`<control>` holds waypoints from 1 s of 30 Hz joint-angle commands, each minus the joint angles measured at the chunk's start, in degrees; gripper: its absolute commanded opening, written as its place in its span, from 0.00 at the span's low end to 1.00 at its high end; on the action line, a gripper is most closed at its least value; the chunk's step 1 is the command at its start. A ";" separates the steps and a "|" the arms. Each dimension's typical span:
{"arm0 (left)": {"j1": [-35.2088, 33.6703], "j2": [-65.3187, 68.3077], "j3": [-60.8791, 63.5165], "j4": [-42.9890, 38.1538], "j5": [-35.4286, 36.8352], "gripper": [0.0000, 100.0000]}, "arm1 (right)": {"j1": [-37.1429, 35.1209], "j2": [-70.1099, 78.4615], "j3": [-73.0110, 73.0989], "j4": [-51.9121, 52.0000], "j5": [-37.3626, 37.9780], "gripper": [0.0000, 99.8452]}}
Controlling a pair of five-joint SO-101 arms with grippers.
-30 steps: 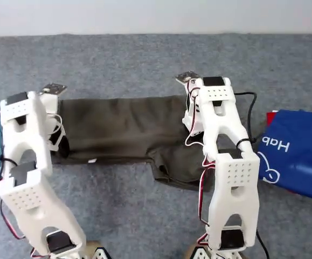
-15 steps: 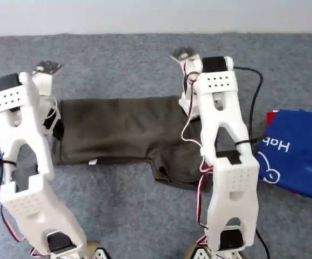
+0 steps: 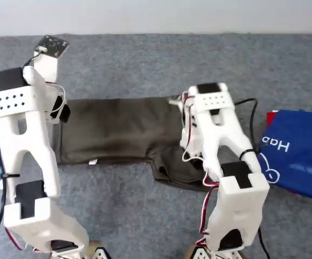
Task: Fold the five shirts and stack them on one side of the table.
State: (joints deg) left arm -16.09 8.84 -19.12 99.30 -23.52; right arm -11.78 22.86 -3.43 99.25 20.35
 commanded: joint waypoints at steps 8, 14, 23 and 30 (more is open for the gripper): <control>0.09 -3.96 -2.59 1.05 1.93 0.15 | 6.20 -1.27 14.42 -6.46 3.08 0.02; 0.00 -4.04 -2.68 1.14 2.02 0.15 | 6.64 -7.25 11.52 -3.82 3.60 0.02; 0.09 -10.02 -2.42 1.14 2.02 0.15 | -8.84 -16.48 2.90 -4.09 -1.23 0.02; -0.09 -12.48 -2.33 1.14 2.11 0.15 | -17.63 -5.85 7.82 -15.69 -4.66 0.02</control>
State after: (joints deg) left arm -16.09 -0.57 -19.38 99.56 -21.85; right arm -26.20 13.71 4.13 86.24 16.84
